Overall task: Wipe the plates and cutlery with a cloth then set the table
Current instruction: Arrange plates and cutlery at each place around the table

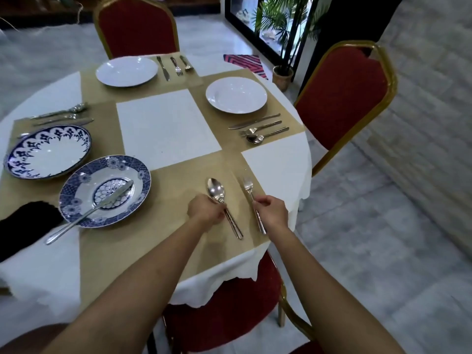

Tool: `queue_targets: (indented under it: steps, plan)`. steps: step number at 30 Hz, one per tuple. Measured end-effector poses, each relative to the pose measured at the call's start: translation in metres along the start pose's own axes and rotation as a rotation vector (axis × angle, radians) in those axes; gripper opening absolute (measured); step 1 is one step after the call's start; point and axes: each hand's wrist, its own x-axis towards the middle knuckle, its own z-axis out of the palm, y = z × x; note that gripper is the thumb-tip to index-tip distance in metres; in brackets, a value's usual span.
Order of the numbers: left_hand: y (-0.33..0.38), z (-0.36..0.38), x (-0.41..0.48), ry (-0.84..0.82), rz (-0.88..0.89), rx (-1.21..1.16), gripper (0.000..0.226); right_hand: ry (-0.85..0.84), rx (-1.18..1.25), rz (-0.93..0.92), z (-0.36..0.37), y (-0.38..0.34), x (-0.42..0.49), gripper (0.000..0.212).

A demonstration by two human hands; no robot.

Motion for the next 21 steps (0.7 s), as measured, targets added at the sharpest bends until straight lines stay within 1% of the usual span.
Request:
queue_targets:
  steps: [1, 2, 4, 5, 6, 7, 8, 9, 10, 16, 21]
  plan:
    - [0.000, -0.003, -0.004, 0.080, 0.055, 0.141, 0.026, 0.017, -0.024, 0.011, 0.001, 0.000, -0.001, 0.015]
    - [0.000, -0.006, -0.009, 0.162, 0.124, 0.219, 0.031, 0.030, -0.047, 0.015, 0.001, 0.000, -0.001, 0.016]
    - [-0.004, -0.007, -0.023, 0.294, 0.330, 0.307, 0.038, 0.040, -0.087, 0.009, 0.004, -0.001, -0.002, 0.017]
    - [-0.010, -0.004, -0.027, 0.323, 0.464, 0.369, 0.043, 0.043, -0.105, 0.001, 0.005, -0.002, -0.002, 0.016]
    - [-0.017, -0.001, -0.031, 0.304, 0.570, 0.463, 0.051, 0.046, -0.125, -0.010, 0.006, -0.003, -0.002, 0.016]
    - [-0.024, 0.004, -0.034, 0.235, 0.631, 0.556, 0.061, 0.052, -0.150, -0.020, 0.007, -0.004, -0.001, 0.017]
    - [-0.032, 0.009, -0.034, 0.145, 0.642, 0.629, 0.070, 0.062, -0.178, -0.026, 0.008, -0.005, -0.001, 0.017]
    - [-0.039, 0.014, -0.033, 0.062, 0.613, 0.686, 0.076, 0.076, -0.203, -0.029, 0.009, -0.006, 0.000, 0.018]
    - [-0.044, 0.019, -0.031, 0.020, 0.586, 0.721, 0.080, 0.087, -0.222, -0.030, 0.010, -0.006, 0.000, 0.019]
    - [-0.053, 0.020, -0.018, 0.047, 0.580, 0.788, 0.092, 0.055, -0.335, -0.106, 0.014, -0.006, 0.003, 0.018]
    - [-0.054, 0.012, -0.009, 0.063, 0.624, 0.816, 0.091, 0.080, -0.495, -0.294, 0.028, -0.009, 0.001, 0.025]
